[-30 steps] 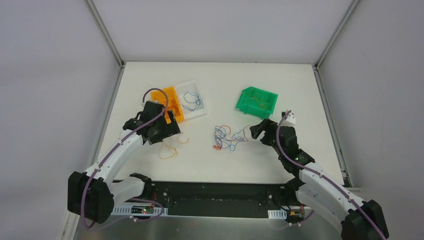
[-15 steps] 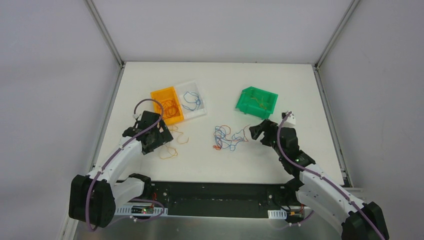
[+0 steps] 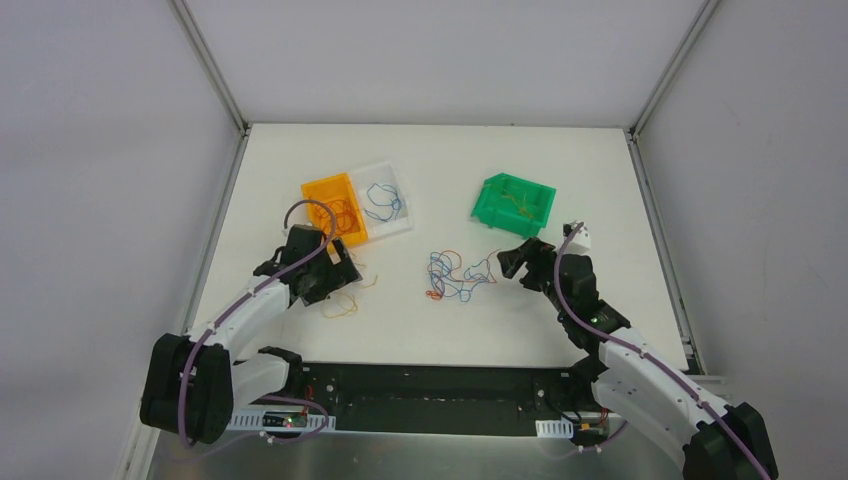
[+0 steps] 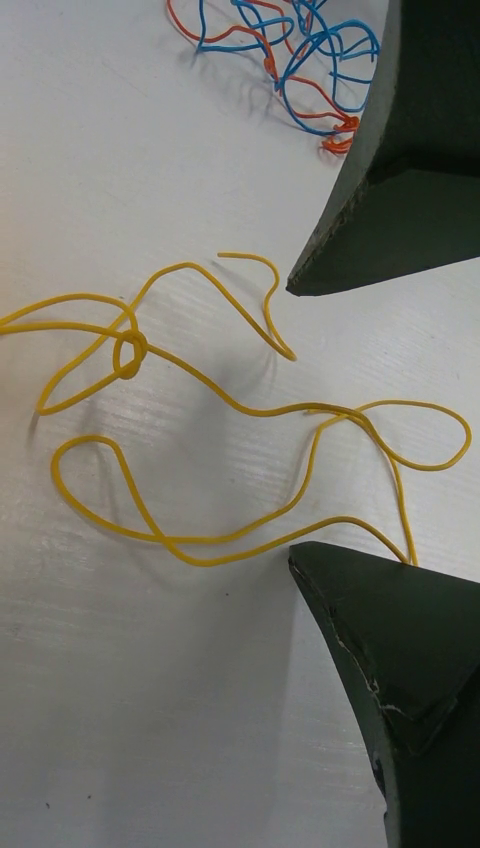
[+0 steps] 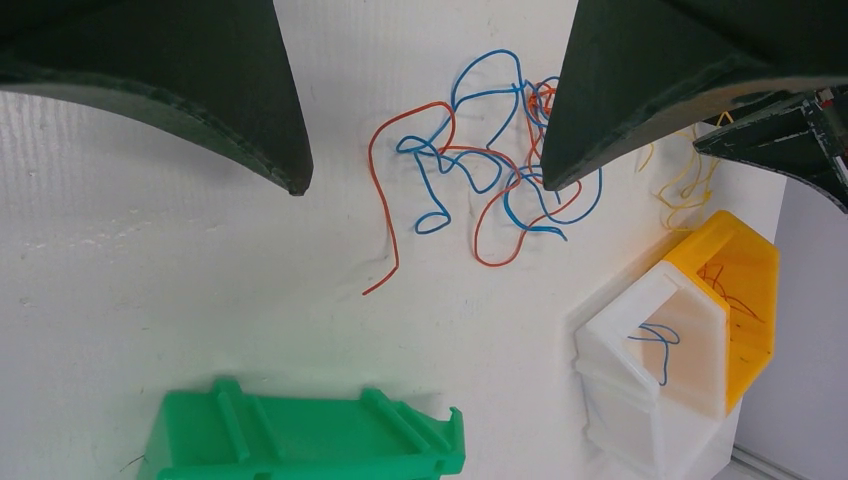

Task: Untangle the cables
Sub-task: Pick up the cable at the center of the board.

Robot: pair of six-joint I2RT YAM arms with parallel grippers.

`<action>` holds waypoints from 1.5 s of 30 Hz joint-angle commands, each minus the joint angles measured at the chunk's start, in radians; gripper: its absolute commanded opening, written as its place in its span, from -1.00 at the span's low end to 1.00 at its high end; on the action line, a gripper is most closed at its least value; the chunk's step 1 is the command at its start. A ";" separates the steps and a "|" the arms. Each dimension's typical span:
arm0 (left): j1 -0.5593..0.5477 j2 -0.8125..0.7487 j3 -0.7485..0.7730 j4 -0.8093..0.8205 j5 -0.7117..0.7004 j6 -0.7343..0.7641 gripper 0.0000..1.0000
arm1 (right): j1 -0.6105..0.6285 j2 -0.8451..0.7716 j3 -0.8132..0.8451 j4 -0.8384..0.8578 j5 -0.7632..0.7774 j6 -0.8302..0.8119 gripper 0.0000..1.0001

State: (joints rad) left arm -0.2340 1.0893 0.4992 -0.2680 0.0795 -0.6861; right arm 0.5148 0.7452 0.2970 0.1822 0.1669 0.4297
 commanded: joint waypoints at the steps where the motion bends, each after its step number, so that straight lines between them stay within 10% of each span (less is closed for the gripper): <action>1: 0.005 0.059 0.037 -0.020 -0.004 0.009 0.98 | -0.001 0.001 0.002 0.045 -0.008 -0.002 0.77; 11: -0.004 0.170 0.128 -0.077 -0.043 0.002 0.97 | -0.002 0.006 0.005 0.044 -0.008 -0.002 0.77; 26: -0.160 0.312 0.243 -0.192 -0.326 0.013 0.31 | -0.001 -0.007 0.004 0.033 -0.001 -0.003 0.78; 32: -0.169 0.269 0.253 -0.215 -0.312 0.048 -1.00 | -0.001 -0.012 0.004 0.027 0.007 -0.003 0.78; 45: -0.153 0.036 0.394 -0.424 -0.330 0.113 -1.00 | -0.003 -0.003 0.007 0.031 -0.001 0.000 0.78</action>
State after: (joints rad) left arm -0.3996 1.1568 0.8314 -0.6121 -0.2150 -0.6193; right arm 0.5148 0.7452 0.2970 0.1825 0.1673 0.4297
